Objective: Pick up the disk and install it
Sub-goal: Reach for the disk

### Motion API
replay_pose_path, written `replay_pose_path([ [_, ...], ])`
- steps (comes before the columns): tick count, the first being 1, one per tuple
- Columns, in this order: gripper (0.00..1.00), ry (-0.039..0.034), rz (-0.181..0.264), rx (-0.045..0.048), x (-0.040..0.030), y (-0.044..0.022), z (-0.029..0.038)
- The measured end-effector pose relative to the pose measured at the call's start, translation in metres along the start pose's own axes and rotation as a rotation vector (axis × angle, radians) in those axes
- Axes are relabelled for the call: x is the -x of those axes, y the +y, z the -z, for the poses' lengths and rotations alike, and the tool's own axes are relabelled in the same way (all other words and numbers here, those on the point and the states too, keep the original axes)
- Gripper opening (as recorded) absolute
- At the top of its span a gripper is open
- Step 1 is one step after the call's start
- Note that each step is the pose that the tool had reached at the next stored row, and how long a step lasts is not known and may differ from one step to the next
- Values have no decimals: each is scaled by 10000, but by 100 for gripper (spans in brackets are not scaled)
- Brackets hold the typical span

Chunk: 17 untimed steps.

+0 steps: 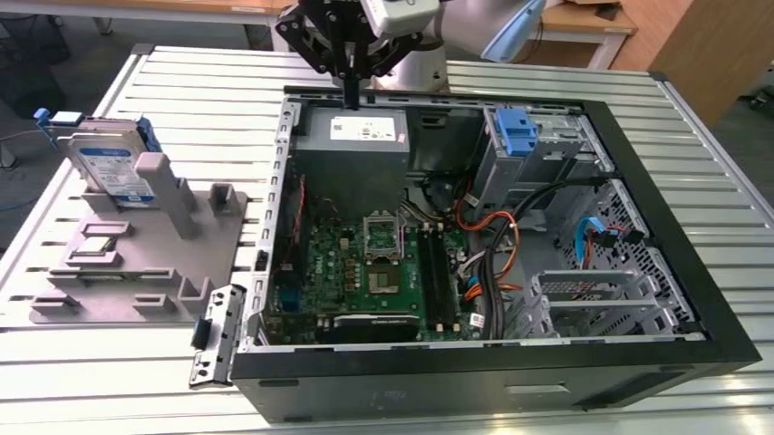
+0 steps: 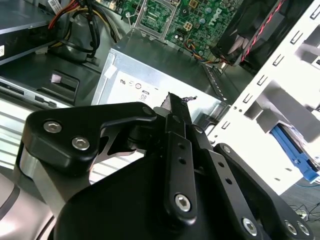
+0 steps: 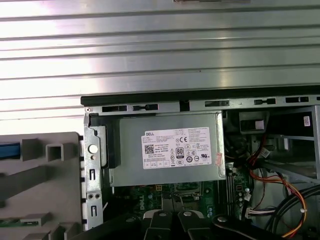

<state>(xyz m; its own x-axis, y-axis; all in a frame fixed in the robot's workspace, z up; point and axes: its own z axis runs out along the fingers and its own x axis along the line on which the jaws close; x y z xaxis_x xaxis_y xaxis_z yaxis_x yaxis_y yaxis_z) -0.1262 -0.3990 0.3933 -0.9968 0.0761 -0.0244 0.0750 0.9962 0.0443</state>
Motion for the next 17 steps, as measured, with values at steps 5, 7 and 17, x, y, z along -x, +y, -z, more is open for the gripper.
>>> replay_pose_path([
  [5,10,-1,-1,1,-45,-3,0],
  [7,10,0,0,0,-46,-3,1],
  [17,10,0,-1,-1,-70,-6,2],
])
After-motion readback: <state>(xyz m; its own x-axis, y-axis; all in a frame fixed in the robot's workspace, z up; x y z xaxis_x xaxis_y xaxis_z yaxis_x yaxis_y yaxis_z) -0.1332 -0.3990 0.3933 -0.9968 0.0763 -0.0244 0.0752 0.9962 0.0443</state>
